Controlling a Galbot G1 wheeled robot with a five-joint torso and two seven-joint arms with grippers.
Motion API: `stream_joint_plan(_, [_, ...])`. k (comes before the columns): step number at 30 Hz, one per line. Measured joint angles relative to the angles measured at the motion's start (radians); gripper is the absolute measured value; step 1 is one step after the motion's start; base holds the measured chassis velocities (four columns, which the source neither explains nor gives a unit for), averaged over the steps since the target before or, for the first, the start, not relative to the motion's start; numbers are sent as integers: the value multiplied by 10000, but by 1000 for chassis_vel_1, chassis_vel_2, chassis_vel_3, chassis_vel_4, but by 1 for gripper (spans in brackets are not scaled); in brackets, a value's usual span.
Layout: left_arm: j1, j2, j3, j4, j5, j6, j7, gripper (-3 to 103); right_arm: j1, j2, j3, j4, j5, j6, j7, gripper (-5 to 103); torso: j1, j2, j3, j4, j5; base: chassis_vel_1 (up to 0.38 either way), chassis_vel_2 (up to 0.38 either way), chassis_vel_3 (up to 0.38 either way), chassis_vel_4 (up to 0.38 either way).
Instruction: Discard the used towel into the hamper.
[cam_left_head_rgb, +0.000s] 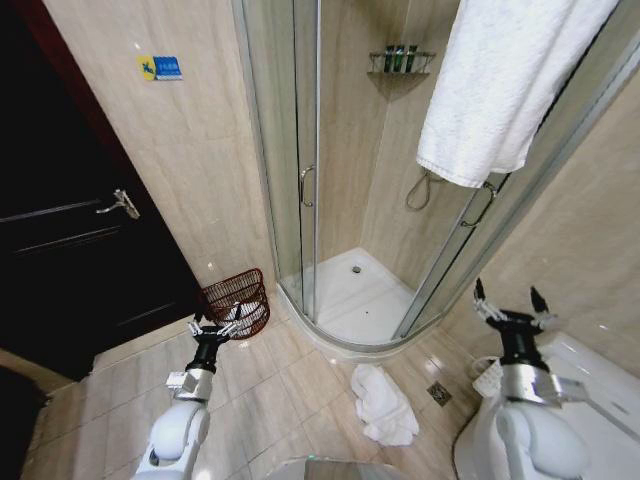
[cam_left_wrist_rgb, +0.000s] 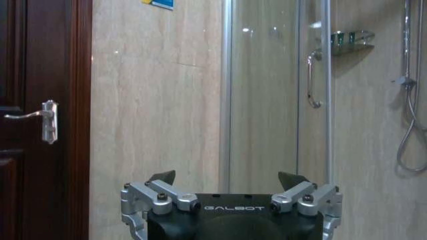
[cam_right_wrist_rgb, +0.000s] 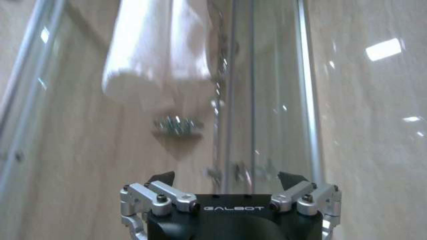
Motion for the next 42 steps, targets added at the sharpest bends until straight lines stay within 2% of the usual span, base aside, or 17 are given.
stream_joint_plan(5, [7,-148,-71,29,110,0,7,100,547,-578,-271,309,277,-96,-3,100,-6,-12,-7,-2,-1,0,0,0,0])
stream_joint_plan(8, [-146,-118,-19,74,187,53,9,100,1338,-1335,-474,374,768,-29,10,100,-12,-22,-12,4,4,0,0,0,0])
stream_joint_plan(9, [-146,-118,-19,74,187,53,9,100,1338,-1335,-474,374,768,-29,10,100,-12,-22,-12,4,4,0,0,0,0])
stream_joint_plan(11, [-480,42,177,237,306,172,59,100,1890,-1813,-419,457,1016,35,242,100,-13,-28,-14,2,-1,0,0,0,0])
stream_joint_plan(13, [-825,177,326,366,410,354,173,100,2707,-2501,-379,518,1466,-174,726,100,-14,-33,-17,-11,-1,0,0,0,0])
stream_joint_plan(14, [-825,177,326,366,410,354,173,100,2707,-2501,-379,518,1466,-174,726,100,-14,-33,-17,-11,-1,0,0,0,0])
stream_joint_plan(18, [-443,142,10,330,318,412,178,100,4429,-4113,-945,-400,2185,-407,1135,100,-18,-42,-20,3,4,0,0,0,0])
stream_joint_plan(19, [-443,142,10,330,318,412,178,100,4429,-4113,-945,-400,2185,-407,1135,100,-18,-42,-20,3,4,0,0,0,0])
stream_joint_plan(21, [-198,133,-141,328,272,345,158,100,5411,-5123,-1297,-1058,2549,-485,1127,100,-19,-46,-21,2,5,0,0,0,0])
stream_joint_plan(22, [-198,133,-141,328,272,345,158,100,5411,-5123,-1297,-1058,2549,-485,1127,100,-19,-46,-21,2,5,0,0,0,0])
stream_joint_plan(25, [-35,24,-263,327,277,279,134,100,7613,-6550,-2283,-1868,3311,-959,1169,100,-22,-48,-26,1,-11,0,0,0,0])
stream_joint_plan(26, [-35,24,-263,327,277,279,134,100,7613,-6550,-2283,-1868,3311,-959,1169,100,-22,-48,-26,1,-11,0,0,0,0])
stream_joint_plan(29, [-1,-128,-295,296,369,292,110,100,9427,-7380,-3396,-2351,3802,-1582,1230,100,-25,-52,-27,0,0,0,0,0,0])
stream_joint_plan(35, [33,-246,-242,249,539,288,97,100,11165,-7890,-4434,-2704,4587,-2172,1460,100,-27,-56,-29,-3,-3,0,0,0,0])
stream_joint_plan(38, [56,-256,-245,187,565,284,96,100,12912,-8063,-5721,-3213,4847,-2251,1575,100,-28,-58,-31,-3,1,0,0,0,0])
stream_joint_plan(39, [56,-256,-245,187,565,284,96,100,12912,-8063,-5721,-3213,4847,-2251,1575,100,-28,-58,-31,-3,1,0,0,0,0])
stream_joint_plan(42, [90,-184,-282,156,471,279,84,100,14511,-7982,-7099,-3611,5290,-2786,2010,100,-29,-59,-32,-2,0,0,0,0,0])
